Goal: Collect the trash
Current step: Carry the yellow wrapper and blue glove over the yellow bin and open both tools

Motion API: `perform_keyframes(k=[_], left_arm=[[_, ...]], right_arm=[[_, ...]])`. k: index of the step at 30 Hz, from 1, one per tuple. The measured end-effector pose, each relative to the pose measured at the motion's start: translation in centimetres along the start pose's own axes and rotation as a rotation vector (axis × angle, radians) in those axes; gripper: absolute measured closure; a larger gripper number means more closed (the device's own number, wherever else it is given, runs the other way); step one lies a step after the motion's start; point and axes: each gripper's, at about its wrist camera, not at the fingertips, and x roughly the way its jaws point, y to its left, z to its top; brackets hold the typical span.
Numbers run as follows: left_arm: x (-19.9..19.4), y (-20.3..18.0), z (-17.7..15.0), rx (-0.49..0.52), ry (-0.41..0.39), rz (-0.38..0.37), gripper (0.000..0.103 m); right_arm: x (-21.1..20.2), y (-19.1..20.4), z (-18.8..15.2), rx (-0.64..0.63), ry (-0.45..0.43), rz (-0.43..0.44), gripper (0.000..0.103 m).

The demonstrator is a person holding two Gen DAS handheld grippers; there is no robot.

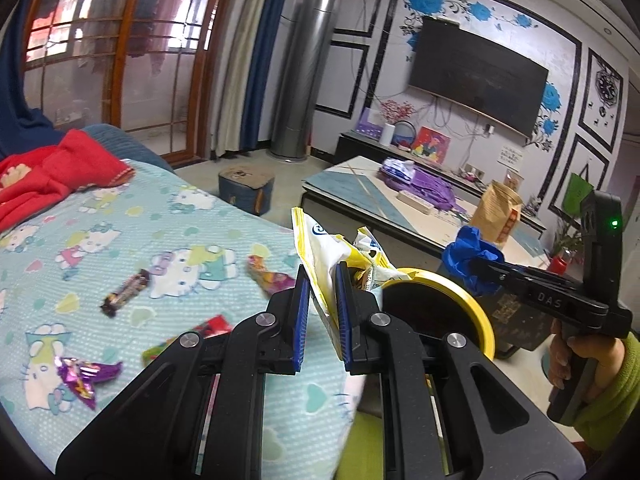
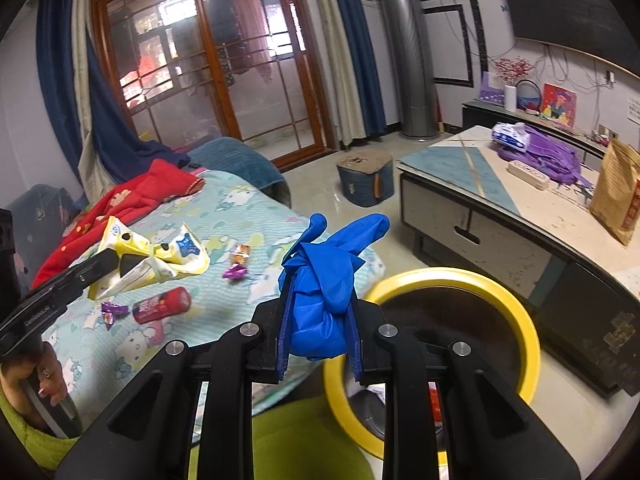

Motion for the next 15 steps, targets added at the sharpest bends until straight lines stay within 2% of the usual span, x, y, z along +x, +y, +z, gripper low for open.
perform_keyframes(k=[7,15], left_arm=[[1.9,-3.2,-0.9,0.049,0.046,-0.054,0.095],[3.8,-6.1,-1.7,0.103,0.080,-0.081,0.095]], right_arm=[[-0.7,-3.3,-1.1,0.054,0.009,-0.063,0.081],[-1.0,-6.3,-2.0,0.098,0.005,-0.118,0.081]])
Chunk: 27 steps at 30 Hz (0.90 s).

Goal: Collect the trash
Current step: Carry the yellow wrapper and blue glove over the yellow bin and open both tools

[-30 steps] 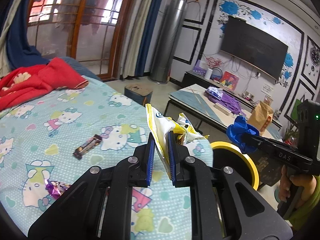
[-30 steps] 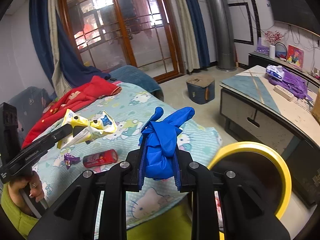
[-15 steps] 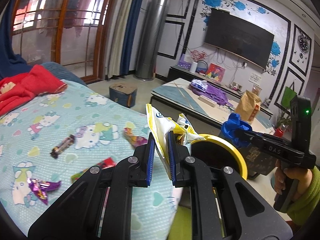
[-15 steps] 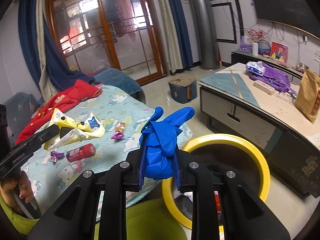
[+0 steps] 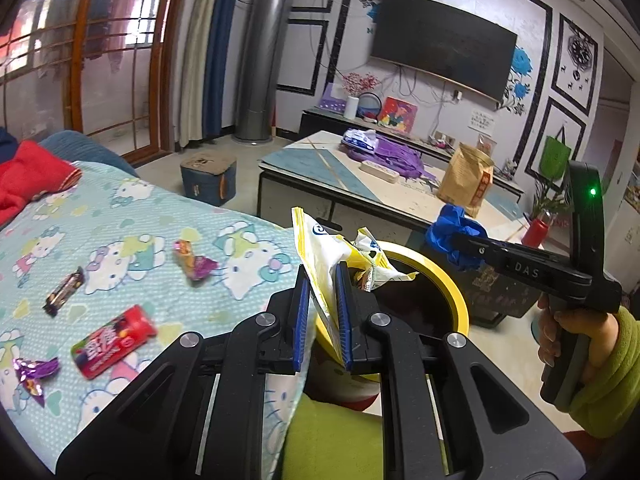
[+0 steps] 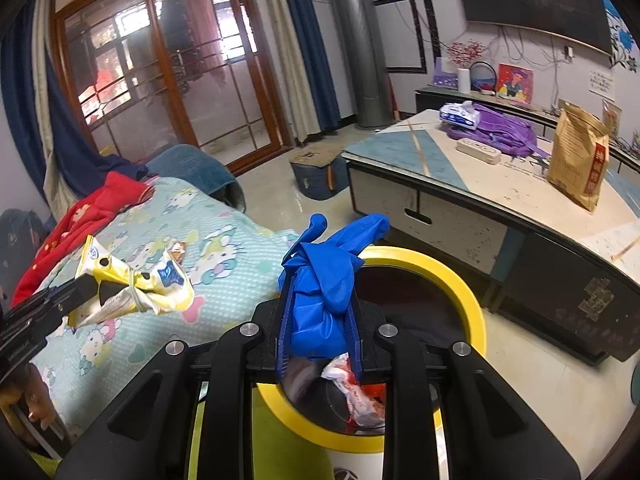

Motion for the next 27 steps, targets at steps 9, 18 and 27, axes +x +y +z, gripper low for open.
perform_keyframes(k=[9,18,27], left_arm=[[2.4,-2.8,-0.3,0.046,0.050,-0.047,0.095],[5.4,-5.9,-1.8,0.122,0.109,-0.083,0.095],[8.1,-7.2,-2.5,0.160,0.153,-0.096,0.095]], right_arm=[[0.5,-2.0,0.0,0.031,-0.008,-0.034,0.081],[1.1,-4.2,-0.2,0.082,0.000,-0.051,0.081],[2.1,-5.2,-0.5,0.106,0.023,-0.038,0.081]])
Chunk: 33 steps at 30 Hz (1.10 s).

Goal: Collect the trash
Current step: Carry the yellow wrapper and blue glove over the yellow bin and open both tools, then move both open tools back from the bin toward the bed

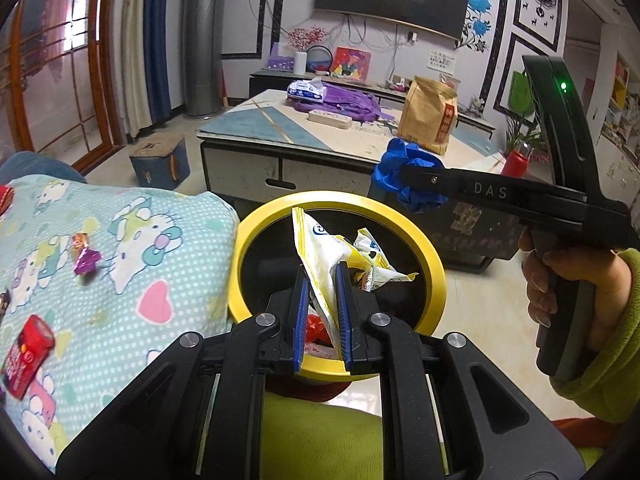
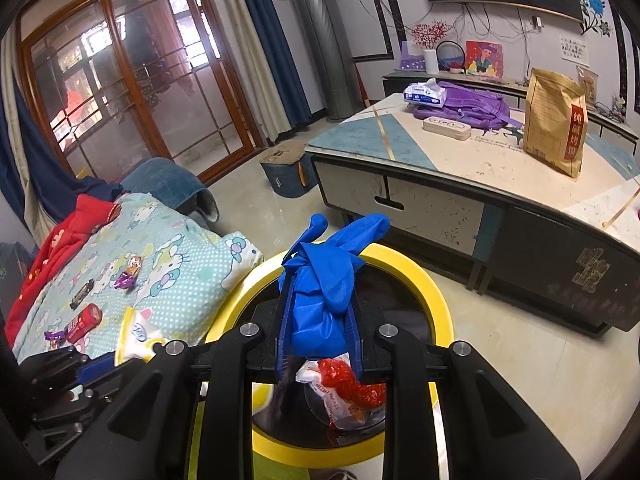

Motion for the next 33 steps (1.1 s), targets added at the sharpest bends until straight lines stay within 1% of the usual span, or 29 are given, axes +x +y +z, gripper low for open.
perform_keyframes(k=[2,10,13,17,20,22,23,24,25,26,27,28,29,30,31,32,33], left_arm=[[0.6,-0.2,-0.1,0.006,0.010,-0.003,0.095],[2.5,-0.6,-0.4,0.025,0.047,-0.022,0.094],[3.1,-0.7,-0.5,0.015,0.065,-0.037,0.094],[3.8,-0.8,-0.6,0.016,0.080,-0.035,0.094],[4.3,-0.6,-0.6,0.010,0.088,-0.040,0.094],[4.5,-0.6,-0.6,0.003,0.086,-0.047,0.092],[4.4,-0.6,-0.6,0.004,0.082,-0.042,0.086],[4.4,-0.5,-0.6,0.004,0.078,-0.039,0.078],[4.4,-0.5,-0.5,0.004,0.074,-0.033,0.074],[4.3,-0.3,-0.5,0.000,0.070,-0.024,0.065],[4.1,-0.1,-0.6,-0.008,0.067,-0.013,0.052],[4.1,0.0,-0.6,-0.015,0.065,-0.005,0.047],[3.9,0.3,-0.6,-0.025,0.061,-0.001,0.040],[3.6,0.6,-0.6,-0.035,0.054,0.006,0.029],[3.4,0.8,-0.6,-0.040,0.047,0.015,0.022],[3.1,1.0,-0.5,-0.044,0.039,0.027,0.012],[2.6,1.2,-0.4,-0.049,0.026,0.035,0.011]], right_arm=[[0.3,-0.2,-0.1,0.009,0.006,0.004,0.079],[1.3,-0.7,-0.4,0.020,0.028,0.013,0.079],[1.7,-0.8,-0.5,0.022,0.041,0.015,0.079],[2.2,-0.9,-0.7,0.026,0.053,0.016,0.079],[2.5,-1.0,-0.9,0.032,0.062,0.021,0.076],[2.6,-1.0,-1.0,0.033,0.066,0.021,0.072],[2.7,-1.1,-1.0,0.034,0.065,0.020,0.068],[2.7,-1.2,-0.9,0.036,0.062,0.020,0.061],[2.7,-1.2,-0.9,0.042,0.057,0.019,0.059],[2.6,-1.3,-0.9,0.046,0.054,0.016,0.056],[2.6,-1.4,-0.9,0.051,0.051,0.012,0.053],[2.6,-1.7,-0.9,0.056,0.048,0.008,0.052],[2.6,-1.8,-0.9,0.062,0.045,0.005,0.050],[2.5,-1.9,-0.9,0.066,0.043,0.003,0.047],[2.5,-1.9,-0.9,0.070,0.039,-0.003,0.046],[2.4,-1.9,-0.9,0.071,0.036,-0.005,0.045],[2.3,-1.9,-0.9,0.071,0.035,-0.004,0.044]])
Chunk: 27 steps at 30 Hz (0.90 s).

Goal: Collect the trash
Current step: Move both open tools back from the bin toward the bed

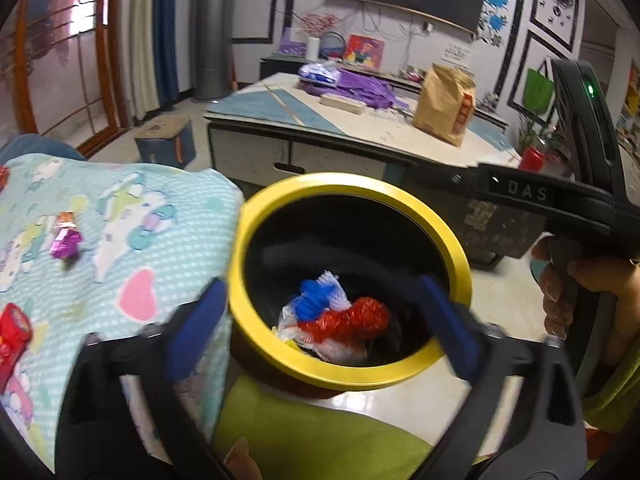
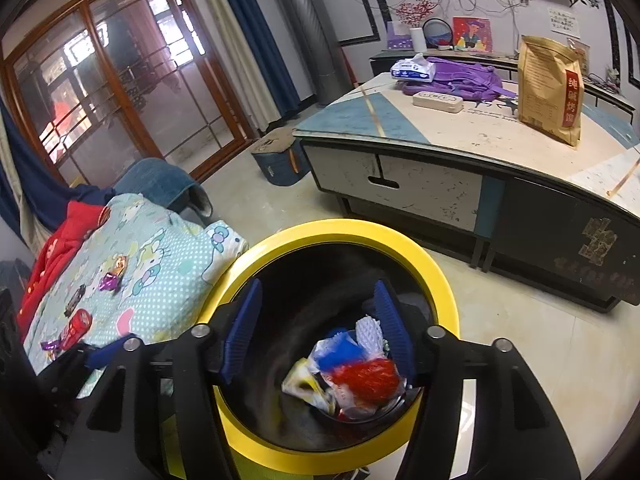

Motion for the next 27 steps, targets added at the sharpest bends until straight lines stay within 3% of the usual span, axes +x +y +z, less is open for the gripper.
perform_keyframes(k=[10,27], left_arm=[[-4.0,2.9,0.4,-0.042,-0.106,0.151,0.011],[-11.8,12.0,-0.4,-0.240,-0.238,0.362,0.011]], right_arm=[[-1.7,3.4,0.1,-0.055,-0.040,0.063,0.039],[-2.4,13.6,-0.6,-0.222,-0.027,0.219,0.034]])
